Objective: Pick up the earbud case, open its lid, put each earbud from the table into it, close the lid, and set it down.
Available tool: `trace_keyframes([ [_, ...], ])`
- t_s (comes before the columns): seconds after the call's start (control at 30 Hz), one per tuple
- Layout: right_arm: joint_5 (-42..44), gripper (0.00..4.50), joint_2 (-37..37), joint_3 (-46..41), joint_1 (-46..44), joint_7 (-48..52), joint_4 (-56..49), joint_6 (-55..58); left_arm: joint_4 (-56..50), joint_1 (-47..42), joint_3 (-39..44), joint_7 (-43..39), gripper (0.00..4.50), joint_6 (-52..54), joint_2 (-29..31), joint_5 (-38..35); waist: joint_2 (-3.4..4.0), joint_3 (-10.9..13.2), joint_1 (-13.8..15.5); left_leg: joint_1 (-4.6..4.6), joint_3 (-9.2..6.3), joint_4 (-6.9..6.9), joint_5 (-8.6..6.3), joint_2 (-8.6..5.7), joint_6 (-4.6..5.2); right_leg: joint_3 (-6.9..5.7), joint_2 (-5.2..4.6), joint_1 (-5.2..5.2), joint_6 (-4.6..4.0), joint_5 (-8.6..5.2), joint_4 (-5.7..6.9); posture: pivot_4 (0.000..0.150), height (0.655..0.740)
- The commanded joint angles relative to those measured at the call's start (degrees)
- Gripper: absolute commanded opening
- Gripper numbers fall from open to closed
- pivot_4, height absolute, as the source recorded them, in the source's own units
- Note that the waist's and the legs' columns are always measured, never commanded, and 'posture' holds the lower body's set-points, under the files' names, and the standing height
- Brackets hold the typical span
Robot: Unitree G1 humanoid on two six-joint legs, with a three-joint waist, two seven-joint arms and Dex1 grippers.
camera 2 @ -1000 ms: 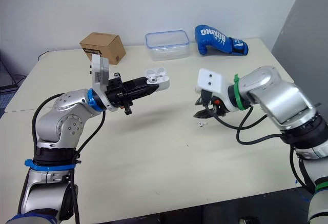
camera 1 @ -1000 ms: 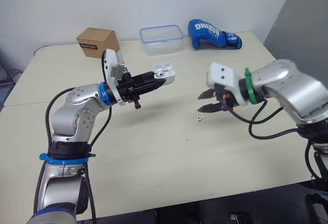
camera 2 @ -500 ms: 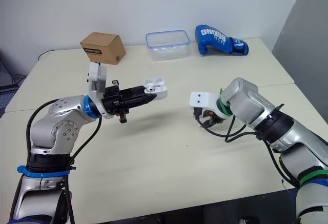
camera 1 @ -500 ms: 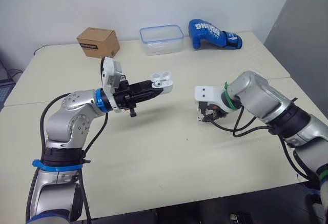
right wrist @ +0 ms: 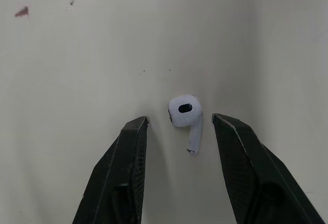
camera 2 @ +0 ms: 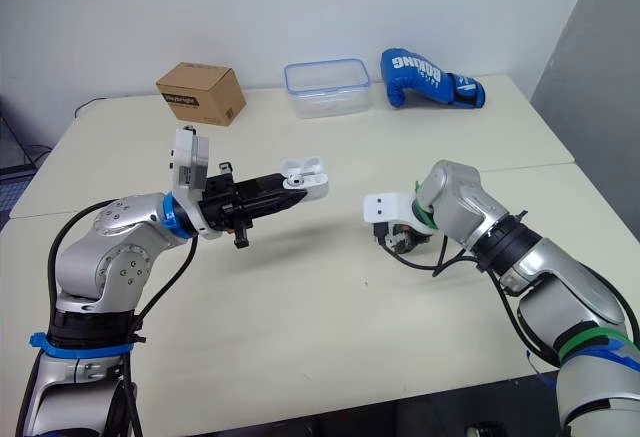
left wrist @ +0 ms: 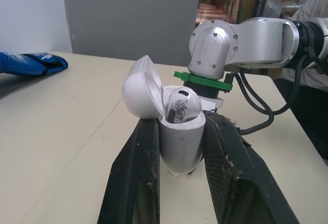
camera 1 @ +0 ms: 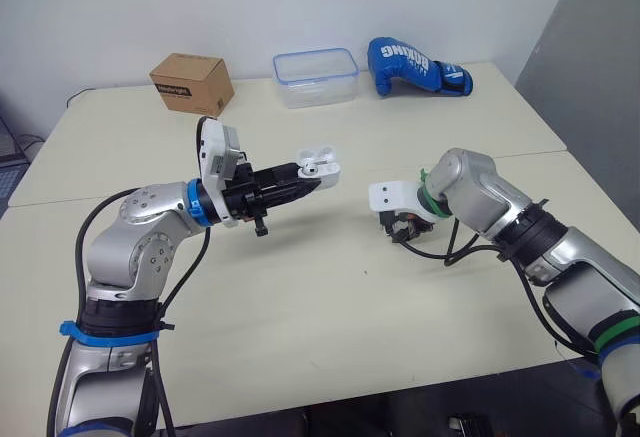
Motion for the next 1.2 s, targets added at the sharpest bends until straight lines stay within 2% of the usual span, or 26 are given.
trace_keyframes([
  [0.03, -2.0, 2.06, 0.4, -1.6, -0.8, 0.9, 0.9, -2.2, -3.0, 0.1, 1.5, 0.6, 0.79, -0.2, 0.6, -1.3, 0.00, 0.0, 0.0, 0.00, 0.00, 0.00, 0.00, 0.00, 0.00, 0.00, 0.00, 0.00, 0.00, 0.00, 0.00, 0.150, 0.7400],
  [0.73, -6.6, 2.06, 3.8, -4.1, -0.5, 3.4, 3.2, -4.3, -3.4, 0.6, 1.4, 1.7, 0.79, -0.4, 0.4, -1.3, 0.00, 0.0, -0.3, 0.03, 0.00, 0.01, 0.00, 0.00, -0.01, 0.01, 0.00, 0.01, -0.01, 0.00, 0.05, 0.150, 0.7400],
  [0.87, -7.3, 1.15, 4.2, -4.3, -0.5, 4.0, 3.4, -4.4, -3.3, 0.6, 1.3, 1.8, 0.79, -0.5, 0.3, -1.2, 0.00, 0.0, -0.3, 0.03, 0.01, 0.02, 0.00, 0.00, -0.01, 0.01, 0.00, 0.01, -0.01, 0.00, 0.05, 0.150, 0.7400],
  [1.13, -8.1, 1.15, 4.5, -4.7, -0.4, 4.5, 3.5, -4.5, -3.2, 0.6, 1.3, 1.9, 0.79, -0.6, 0.3, -1.2, 0.01, 0.0, -0.3, 0.03, 0.01, 0.02, 0.00, 0.00, -0.01, 0.01, 0.00, 0.00, -0.01, 0.00, 0.04, 0.150, 0.7400],
  [1.2, -8.2, 0.53, 4.5, -4.8, -0.4, 4.5, 3.5, -4.6, -3.2, 0.5, 1.2, 1.9, 0.79, -0.6, 0.3, -1.2, 0.01, 0.0, -0.3, 0.03, 0.00, 0.02, 0.00, 0.00, -0.01, 0.01, 0.00, 0.00, -0.01, 0.00, 0.04, 0.150, 0.7400],
])
